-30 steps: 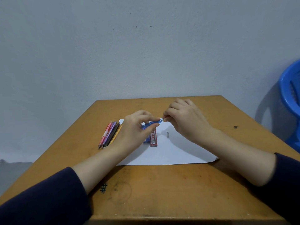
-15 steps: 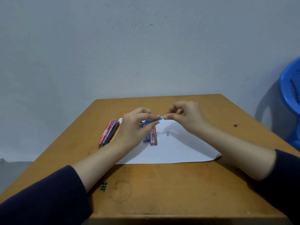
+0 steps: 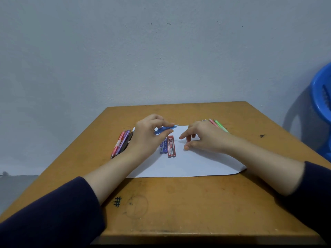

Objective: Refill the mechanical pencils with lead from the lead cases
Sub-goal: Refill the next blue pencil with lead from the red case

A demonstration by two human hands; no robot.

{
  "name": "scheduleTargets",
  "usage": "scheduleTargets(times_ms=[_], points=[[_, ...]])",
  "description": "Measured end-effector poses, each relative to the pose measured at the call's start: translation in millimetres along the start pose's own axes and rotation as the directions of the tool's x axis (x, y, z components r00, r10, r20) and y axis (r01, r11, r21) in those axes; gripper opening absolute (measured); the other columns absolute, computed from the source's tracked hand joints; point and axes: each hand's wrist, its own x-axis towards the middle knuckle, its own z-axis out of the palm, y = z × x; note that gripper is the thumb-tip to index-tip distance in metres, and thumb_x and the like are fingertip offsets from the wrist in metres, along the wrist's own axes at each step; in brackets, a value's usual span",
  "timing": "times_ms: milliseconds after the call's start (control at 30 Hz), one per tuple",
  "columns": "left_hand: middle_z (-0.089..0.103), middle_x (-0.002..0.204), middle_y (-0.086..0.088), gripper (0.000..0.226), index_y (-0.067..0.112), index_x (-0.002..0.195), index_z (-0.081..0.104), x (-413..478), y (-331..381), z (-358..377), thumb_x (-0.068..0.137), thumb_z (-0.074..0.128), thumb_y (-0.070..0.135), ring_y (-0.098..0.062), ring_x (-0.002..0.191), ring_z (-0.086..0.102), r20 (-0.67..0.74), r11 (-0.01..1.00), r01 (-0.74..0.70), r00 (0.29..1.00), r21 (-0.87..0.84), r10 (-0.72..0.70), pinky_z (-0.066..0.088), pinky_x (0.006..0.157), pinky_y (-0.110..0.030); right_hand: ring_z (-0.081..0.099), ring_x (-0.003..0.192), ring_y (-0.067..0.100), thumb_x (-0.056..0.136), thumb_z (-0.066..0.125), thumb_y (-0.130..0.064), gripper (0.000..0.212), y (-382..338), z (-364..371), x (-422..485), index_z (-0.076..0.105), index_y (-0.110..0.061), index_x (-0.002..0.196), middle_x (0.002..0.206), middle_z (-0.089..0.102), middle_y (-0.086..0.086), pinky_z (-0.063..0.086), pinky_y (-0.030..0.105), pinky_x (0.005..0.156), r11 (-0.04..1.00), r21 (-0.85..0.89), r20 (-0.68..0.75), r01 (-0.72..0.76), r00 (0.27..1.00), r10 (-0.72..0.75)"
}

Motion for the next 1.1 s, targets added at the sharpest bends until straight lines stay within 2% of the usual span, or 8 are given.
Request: scheduleTargets(times_ms=[67, 133, 267, 367, 533, 700, 833, 1100], points=[[0.06, 0.09, 0.007, 0.021, 0.015, 0.097, 0.076, -0.3, 0.3, -0.3, 0.078, 0.075, 0.006, 0.003, 0.082, 0.055, 0.007, 1.0, 0.005, 1.0, -0.001, -0.005, 0.041, 0.064, -0.004, 0.05, 0.086, 0.008, 0.085, 0.067, -0.038, 0.034, 0.2, 0.7, 0.1, 0.067, -0.025, 0.116, 0.098, 0.062, -0.005, 0.03, 0.01, 0.063, 1.0, -0.018, 0.018, -0.001, 1.0, 0.001], [0.061, 0.091, 0.007, 0.02, 0.015, 0.096, 0.076, -0.5, 0.7, -0.7, 0.078, 0.076, 0.007, 0.003, 0.08, 0.055, 0.01, 1.0, 0.003, 1.0, 0.005, -0.003, 0.04, 0.063, -0.003, 0.049, 0.077, 0.002, 0.084, 0.068, -0.037, 0.027, 0.3, 1.0, 0.0, 0.071, -0.025, 0.109, 0.092, 0.064, -0.008, 0.032, 0.007, 0.064, 1.0, -0.015, 0.011, -0.018, 1.0, 0.018], [0.06, 0.091, 0.007, 0.019, 0.013, 0.097, 0.076, -0.3, 2.0, -0.8, 0.078, 0.075, 0.007, 0.0, 0.078, 0.054, 0.02, 1.0, 0.016, 1.0, 0.016, -0.016, 0.039, 0.062, -0.002, 0.052, 0.066, -0.013, 0.08, 0.074, -0.027, 0.012, 1.3, 0.9, 1.0, 0.077, -0.025, 0.092, 0.081, 0.069, -0.014, 0.04, 0.01, 0.081, 0.993, 0.105, -0.027, -0.045, 0.998, 0.048], [0.06, 0.09, 0.007, 0.019, 0.014, 0.096, 0.076, 0.2, 1.6, 0.0, 0.078, 0.076, 0.007, -0.001, 0.077, 0.055, 0.022, 1.0, 0.019, 1.0, 0.021, -0.019, 0.039, 0.062, -0.003, 0.052, 0.064, -0.013, 0.079, 0.075, -0.022, 0.01, 2.3, -0.1, 2.4, 0.077, -0.024, 0.088, 0.068, 0.064, -0.018, 0.038, 0.007, 0.062, 0.972, 0.219, -0.052, -0.086, 0.994, 0.099], [0.059, 0.09, 0.007, 0.019, 0.014, 0.096, 0.076, -0.4, 1.6, -0.4, 0.078, 0.076, 0.008, 0.001, 0.077, 0.054, 0.033, 1.0, 0.018, 0.999, 0.025, -0.018, 0.039, 0.063, -0.003, 0.061, 0.071, 0.001, 0.076, 0.078, -0.024, 0.012, 8.8, 1.8, 7.6, 0.076, -0.035, 0.081, 0.076, 0.071, -0.012, 0.05, 0.025, 0.072, 0.906, 0.399, -0.137, -0.142, 0.968, 0.212], [0.061, 0.089, 0.005, 0.019, 0.013, 0.095, 0.076, 0.3, 1.7, -0.2, 0.077, 0.077, 0.007, 0.0, 0.074, 0.053, 0.029, 1.0, 0.009, 1.0, 0.023, -0.01, 0.038, 0.062, -0.003, 0.056, 0.062, -0.012, 0.08, 0.075, -0.016, 0.013, 6.6, -0.8, 7.3, 0.077, -0.025, 0.09, 0.063, 0.065, -0.02, 0.039, 0.007, 0.06, 0.799, 0.589, -0.205, -0.122, 0.934, 0.294], [0.06, 0.088, 0.008, 0.019, 0.014, 0.094, 0.076, -0.5, 1.8, 0.4, 0.077, 0.077, 0.007, 0.001, 0.073, 0.053, 0.025, 1.0, -0.01, 1.0, 0.015, 0.009, 0.036, 0.06, -0.002, 0.056, 0.06, -0.011, 0.079, 0.076, -0.015, 0.014, 5.0, -0.3, 6.6, 0.075, -0.027, 0.085, 0.056, 0.063, -0.023, 0.037, 0.009, 0.058, 0.744, 0.659, -0.219, -0.109, 0.919, 0.328], [0.061, 0.088, 0.008, 0.02, 0.016, 0.095, 0.076, -0.8, 2.1, 1.6, 0.077, 0.077, 0.008, 0.009, 0.08, 0.054, 0.018, 1.0, -0.019, 1.0, -0.012, 0.02, 0.036, 0.061, -0.003, 0.058, 0.067, -0.009, 0.077, 0.077, -0.023, 0.014, 2.6, -1.3, 4.5, 0.075, -0.036, 0.077, 0.069, 0.07, -0.018, 0.042, 0.019, 0.066, 0.737, 0.669, -0.216, -0.094, 0.925, 0.314]])
